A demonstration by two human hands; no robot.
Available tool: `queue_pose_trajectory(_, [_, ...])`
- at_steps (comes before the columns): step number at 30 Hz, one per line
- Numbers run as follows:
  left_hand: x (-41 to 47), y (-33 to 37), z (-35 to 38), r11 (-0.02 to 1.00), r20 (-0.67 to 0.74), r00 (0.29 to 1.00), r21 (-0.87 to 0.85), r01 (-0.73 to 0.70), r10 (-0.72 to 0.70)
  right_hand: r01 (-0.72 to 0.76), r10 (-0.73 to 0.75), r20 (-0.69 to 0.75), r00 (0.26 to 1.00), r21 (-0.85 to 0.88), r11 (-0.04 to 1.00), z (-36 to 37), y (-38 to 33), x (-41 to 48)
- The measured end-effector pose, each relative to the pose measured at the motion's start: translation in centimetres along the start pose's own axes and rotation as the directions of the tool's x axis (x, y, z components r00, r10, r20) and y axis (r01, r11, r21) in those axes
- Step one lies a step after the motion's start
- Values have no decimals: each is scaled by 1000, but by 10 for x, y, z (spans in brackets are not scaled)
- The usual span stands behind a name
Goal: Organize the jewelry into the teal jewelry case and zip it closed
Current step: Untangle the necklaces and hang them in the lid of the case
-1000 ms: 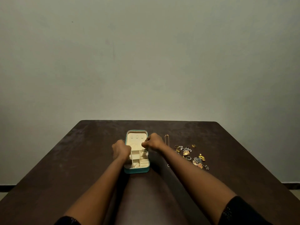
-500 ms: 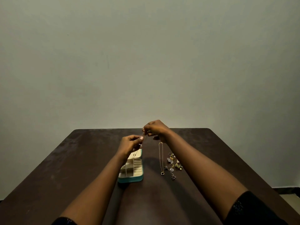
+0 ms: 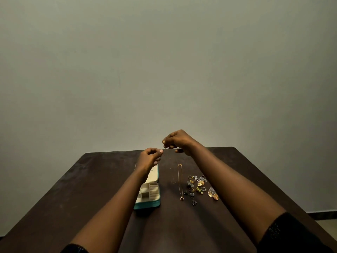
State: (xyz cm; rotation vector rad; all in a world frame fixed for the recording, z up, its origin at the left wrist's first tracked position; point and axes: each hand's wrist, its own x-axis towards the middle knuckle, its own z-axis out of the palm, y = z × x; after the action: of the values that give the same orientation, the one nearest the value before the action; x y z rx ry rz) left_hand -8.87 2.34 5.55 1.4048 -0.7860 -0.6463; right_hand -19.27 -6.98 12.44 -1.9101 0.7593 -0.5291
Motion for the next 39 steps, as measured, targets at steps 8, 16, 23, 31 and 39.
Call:
queue_pose_trajectory(8, [-4,20,22,980,51,993,-162,116,-109,37,-36,13,999,-41,998,-1,1,-6])
queue_pose_trajectory(16, [-3,28,26,978,-36,983,-112,176,-181,75,-62,64,996,-223,972,-7,4,-13])
queue_pose_trajectory(23, [0,35,25,989,-78,993,107,101,-92,60,-63,-28,998,-93,994,-8,25,-9])
queue_pose_trajectory(31, [2,38,26,969,-65,997,243,52,-37,34,-50,118,992,134,990,0,37,-9])
queue_pose_trajectory(39, [3,43,21,967,-8,999,254,-28,31,-7,-18,67,998,357,934,13,64,-8])
